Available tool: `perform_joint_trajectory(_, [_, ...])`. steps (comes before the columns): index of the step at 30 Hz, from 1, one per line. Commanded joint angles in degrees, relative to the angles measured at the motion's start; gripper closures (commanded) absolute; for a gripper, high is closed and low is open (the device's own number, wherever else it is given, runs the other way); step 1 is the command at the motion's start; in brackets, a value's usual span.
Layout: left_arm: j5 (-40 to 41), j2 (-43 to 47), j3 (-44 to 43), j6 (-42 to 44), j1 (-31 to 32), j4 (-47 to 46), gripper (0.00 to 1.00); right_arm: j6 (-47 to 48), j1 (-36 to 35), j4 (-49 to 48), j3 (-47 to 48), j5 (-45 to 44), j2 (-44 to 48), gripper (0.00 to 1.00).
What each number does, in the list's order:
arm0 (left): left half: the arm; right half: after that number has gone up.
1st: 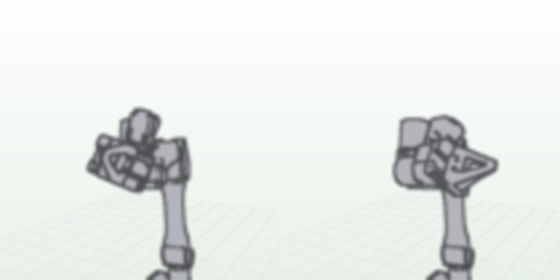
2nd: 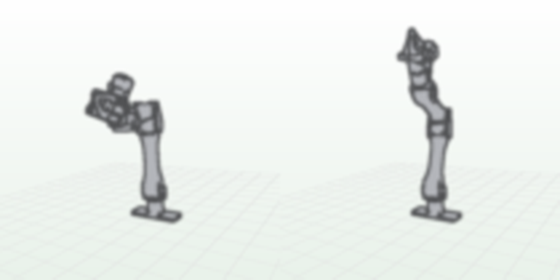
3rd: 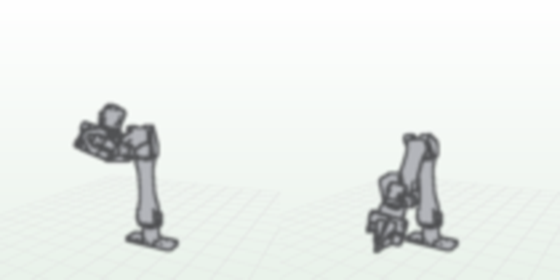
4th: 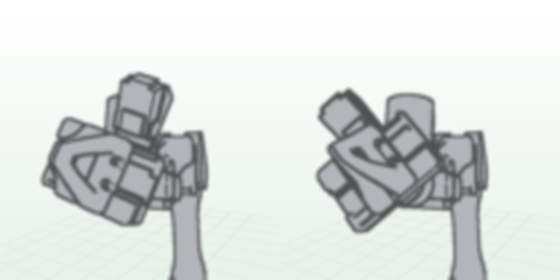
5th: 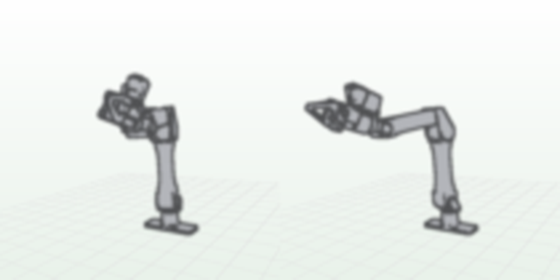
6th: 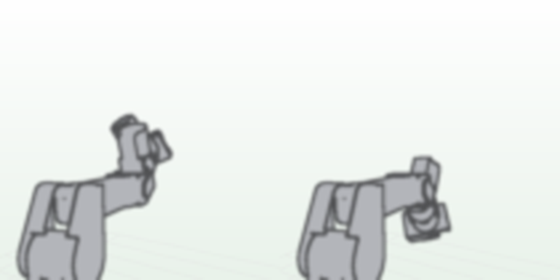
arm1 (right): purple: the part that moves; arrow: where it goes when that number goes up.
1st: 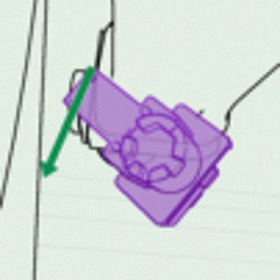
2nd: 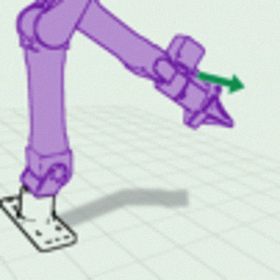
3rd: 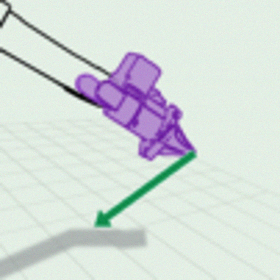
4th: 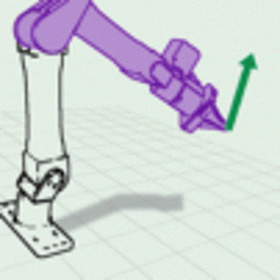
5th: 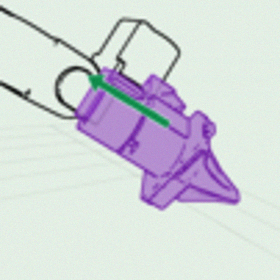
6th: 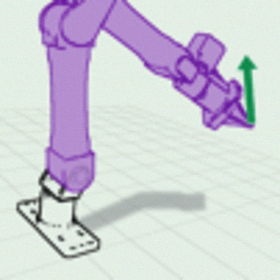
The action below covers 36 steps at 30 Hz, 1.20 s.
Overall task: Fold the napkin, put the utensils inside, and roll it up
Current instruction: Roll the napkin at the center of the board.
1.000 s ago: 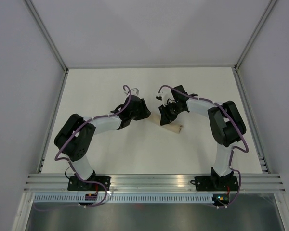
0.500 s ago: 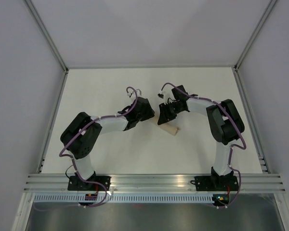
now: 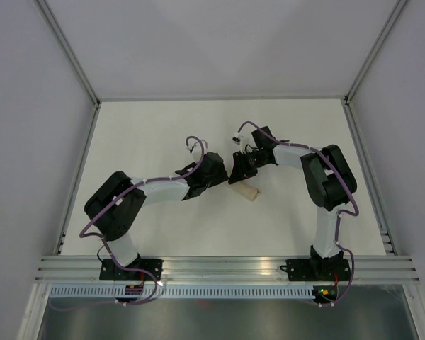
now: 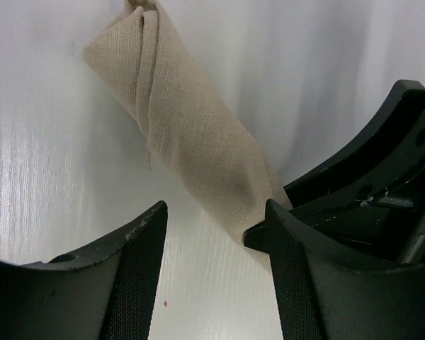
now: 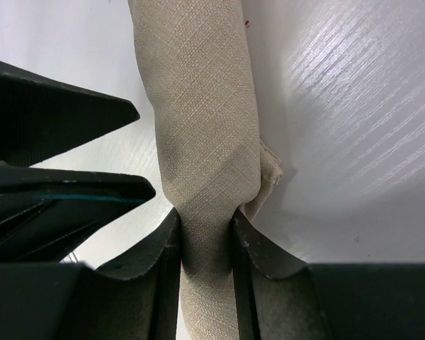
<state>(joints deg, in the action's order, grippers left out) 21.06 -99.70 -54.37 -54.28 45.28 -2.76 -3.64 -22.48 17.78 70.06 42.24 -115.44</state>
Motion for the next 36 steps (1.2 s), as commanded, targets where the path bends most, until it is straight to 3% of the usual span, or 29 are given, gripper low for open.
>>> perform_joint_trajectory(1, [2.14, 1.44, 1.11, -4.33, 0.34, 0.83, 0.37, -1.19, -0.28, 1.20, -1.95, -3.92, -4.00, 0.90])
perform_joint_trajectory(15, [4.87, -5.68, -4.17, -8.47, 0.51, 2.41, 0.38, -4.00, -0.20, -1.87, -2.83, 1.35, -2.87, 0.89])
perform_joint_trajectory(22, [5.13, -8.84, -7.94, -9.18, 0.43, 4.96, 0.47, -4.36, -0.20, -2.40, -3.09, 2.67, -2.34, 0.88])
perform_joint_trajectory(25, [5.31, -9.90, -9.52, -7.51, 0.25, 6.10, 0.53, -2.96, -0.20, -1.00, -2.39, 2.50, -1.73, 0.76])
perform_joint_trajectory(30, [3.29, -11.04, -12.68, -0.22, -1.33, 7.59, 0.62, -0.06, 0.42, 1.29, -1.42, 1.18, 1.26, 0.45])
perform_joint_trajectory(33, [0.39, -12.01, -15.23, 4.70, -2.82, 8.74, 0.65, 1.17, 0.77, 2.60, -0.72, 0.57, 3.11, 0.36])
perform_joint_trajectory(36, [-2.95, -14.02, -18.56, 9.36, -4.32, 11.10, 0.66, 1.62, 1.47, 3.40, 0.07, -0.23, 4.60, 0.34])
